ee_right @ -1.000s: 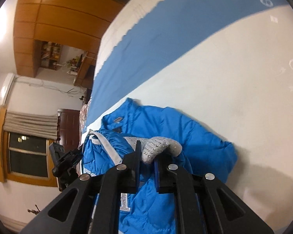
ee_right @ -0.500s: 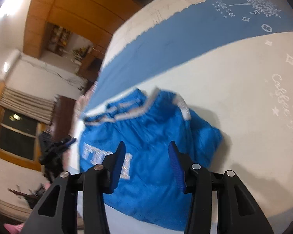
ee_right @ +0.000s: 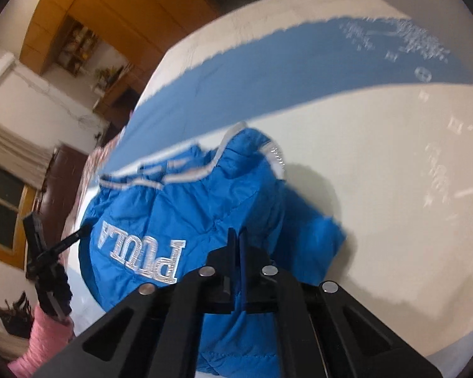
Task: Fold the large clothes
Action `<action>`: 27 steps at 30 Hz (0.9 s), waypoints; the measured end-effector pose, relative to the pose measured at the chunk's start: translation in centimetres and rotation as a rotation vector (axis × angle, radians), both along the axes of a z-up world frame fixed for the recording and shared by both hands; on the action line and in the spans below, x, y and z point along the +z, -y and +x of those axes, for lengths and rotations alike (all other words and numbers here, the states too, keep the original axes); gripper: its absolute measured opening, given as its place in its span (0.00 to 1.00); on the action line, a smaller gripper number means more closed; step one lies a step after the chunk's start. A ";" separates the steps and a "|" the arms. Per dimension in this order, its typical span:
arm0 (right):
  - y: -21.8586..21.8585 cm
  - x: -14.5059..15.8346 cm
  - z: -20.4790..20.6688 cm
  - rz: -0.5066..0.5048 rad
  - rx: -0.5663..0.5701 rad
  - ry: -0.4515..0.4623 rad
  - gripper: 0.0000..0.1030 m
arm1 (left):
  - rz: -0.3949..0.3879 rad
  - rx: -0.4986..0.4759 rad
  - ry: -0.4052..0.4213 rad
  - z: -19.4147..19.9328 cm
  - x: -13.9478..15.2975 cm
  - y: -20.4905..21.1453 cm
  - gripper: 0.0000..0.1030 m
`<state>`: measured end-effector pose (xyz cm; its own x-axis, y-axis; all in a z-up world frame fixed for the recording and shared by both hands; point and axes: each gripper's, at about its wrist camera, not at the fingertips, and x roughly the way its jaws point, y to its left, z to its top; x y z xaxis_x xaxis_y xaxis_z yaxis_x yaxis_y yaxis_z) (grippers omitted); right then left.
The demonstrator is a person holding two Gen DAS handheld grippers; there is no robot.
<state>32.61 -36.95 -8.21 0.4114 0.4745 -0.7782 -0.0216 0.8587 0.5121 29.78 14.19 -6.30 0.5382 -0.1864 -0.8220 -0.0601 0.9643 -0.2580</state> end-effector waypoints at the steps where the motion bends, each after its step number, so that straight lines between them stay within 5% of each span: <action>1: 0.2 -0.1 0.2 0.001 -0.011 -0.008 0.01 | 0.005 0.002 -0.009 0.5 -0.1 0.2 0.07; 4: 0.2 -2.1 1.4 -0.033 -0.038 -0.073 0.01 | 0.064 0.015 -0.096 2.5 -2.9 1.0 0.08; 9: 0.0 -7.4 1.7 -0.023 -0.056 -0.170 0.01 | 0.020 0.021 -0.155 3.2 -5.8 0.5 0.12; 12: -0.3 -8.1 1.4 -0.021 -0.060 -0.170 0.01 | 0.012 0.022 -0.167 3.2 -5.8 0.4 0.13; 17: -0.1 -5.7 0.8 -0.065 -0.067 -0.137 0.05 | 0.046 0.059 -0.160 3.1 -3.6 -0.2 0.25; 22: -0.3 -0.9 -2.5 -0.120 -0.067 -0.017 0.10 | 0.127 0.086 -0.022 -0.3 0.8 1.0 0.29; 27: -6.8 0.8 -6.0 -0.076 0.061 0.044 0.10 | 0.062 -0.050 0.020 -3.8 1.4 7.7 0.28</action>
